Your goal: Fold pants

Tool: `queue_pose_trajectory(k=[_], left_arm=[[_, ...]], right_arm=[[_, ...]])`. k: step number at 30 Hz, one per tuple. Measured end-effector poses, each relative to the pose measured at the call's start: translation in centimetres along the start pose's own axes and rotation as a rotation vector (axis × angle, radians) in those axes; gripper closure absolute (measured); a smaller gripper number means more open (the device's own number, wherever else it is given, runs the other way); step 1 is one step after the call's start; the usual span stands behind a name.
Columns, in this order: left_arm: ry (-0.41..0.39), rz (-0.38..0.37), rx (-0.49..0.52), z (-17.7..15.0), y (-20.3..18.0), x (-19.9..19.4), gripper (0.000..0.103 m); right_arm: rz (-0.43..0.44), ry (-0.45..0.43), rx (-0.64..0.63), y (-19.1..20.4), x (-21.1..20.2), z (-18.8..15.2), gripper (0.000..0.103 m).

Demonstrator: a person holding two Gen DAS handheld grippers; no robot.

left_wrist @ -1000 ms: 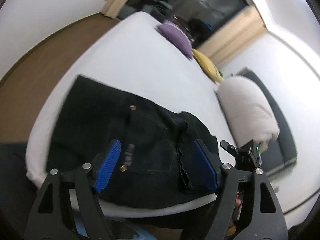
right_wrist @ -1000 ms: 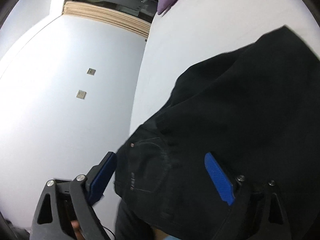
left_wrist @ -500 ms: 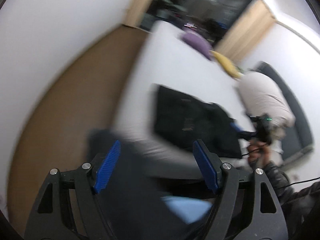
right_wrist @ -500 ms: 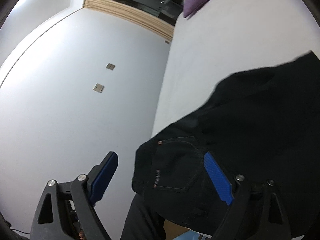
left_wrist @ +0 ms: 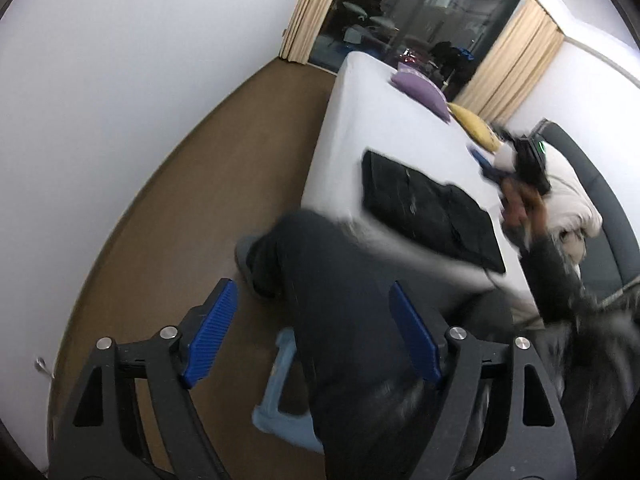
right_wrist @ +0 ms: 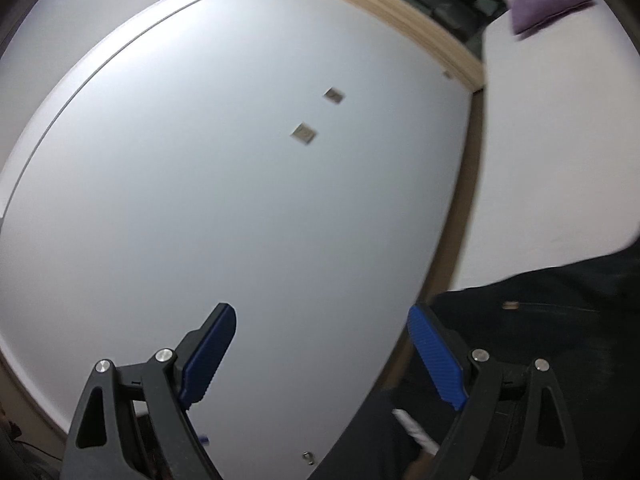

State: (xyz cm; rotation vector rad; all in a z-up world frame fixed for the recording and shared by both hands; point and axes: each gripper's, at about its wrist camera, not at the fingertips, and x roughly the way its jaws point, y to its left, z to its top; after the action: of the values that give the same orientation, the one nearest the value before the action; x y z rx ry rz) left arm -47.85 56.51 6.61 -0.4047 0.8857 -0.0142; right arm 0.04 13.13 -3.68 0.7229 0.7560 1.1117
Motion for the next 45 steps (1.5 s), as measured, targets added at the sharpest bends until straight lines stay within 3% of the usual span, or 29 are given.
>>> queue_pose_trajectory(k=[2,5,8,13,16,25,30,33,36,38,42,45], left_arm=[[0.056,0.036,-0.034,-4.0,0.2,0.8,0.024],[0.121,0.061,-0.049,-6.1,-0.5,3.6,0.024],[0.068,-0.035,0.004,-4.1,-2.6,4.6,0.023],[0.022,-0.132,0.076,-0.2,-5.6,6.3,0.023],[0.021,-0.193,0.072,1.6,-6.8,7.2,0.023],[0.075,-0.344,0.185,9.4,-16.5,17.2,0.023],[0.1,-0.446,0.181,13.2,-21.5,23.6,0.023],[0.105,-0.461,0.181,14.3,-23.5,27.9,0.023],[0.102,-0.479,0.102,14.4,-23.0,31.8,0.023],[0.088,-0.479,-0.007,14.0,-21.3,34.1,0.023],[0.014,-0.404,-0.22,12.3,-17.3,36.6,0.023],[0.035,-0.359,-0.301,10.8,-15.9,38.6,0.023]], right_arm=[[0.016,0.047,-0.042,1.6,1.9,-0.5,0.013],[0.036,0.113,-0.099,3.4,3.3,-1.3,0.013],[0.027,0.127,-0.141,4.6,2.4,-1.4,0.013],[0.013,0.034,-0.14,4.4,-1.6,-0.9,0.012],[-0.039,-0.005,-0.123,3.0,-4.1,-0.8,0.012],[-0.21,-0.163,-0.043,-1.5,-15.3,-2.1,0.012],[-0.277,-0.212,-0.003,-3.4,-19.0,-3.2,0.012],[-0.317,-0.216,0.023,-4.6,-19.8,-3.9,0.012],[-0.348,-0.206,0.043,-5.9,-19.9,-4.3,0.012],[-0.36,-0.19,0.058,-6.7,-19.6,-4.5,0.012],[-0.386,-0.135,0.067,-8.0,-18.1,-4.6,0.012],[-0.395,-0.101,0.073,-8.8,-16.8,-4.4,0.012]])
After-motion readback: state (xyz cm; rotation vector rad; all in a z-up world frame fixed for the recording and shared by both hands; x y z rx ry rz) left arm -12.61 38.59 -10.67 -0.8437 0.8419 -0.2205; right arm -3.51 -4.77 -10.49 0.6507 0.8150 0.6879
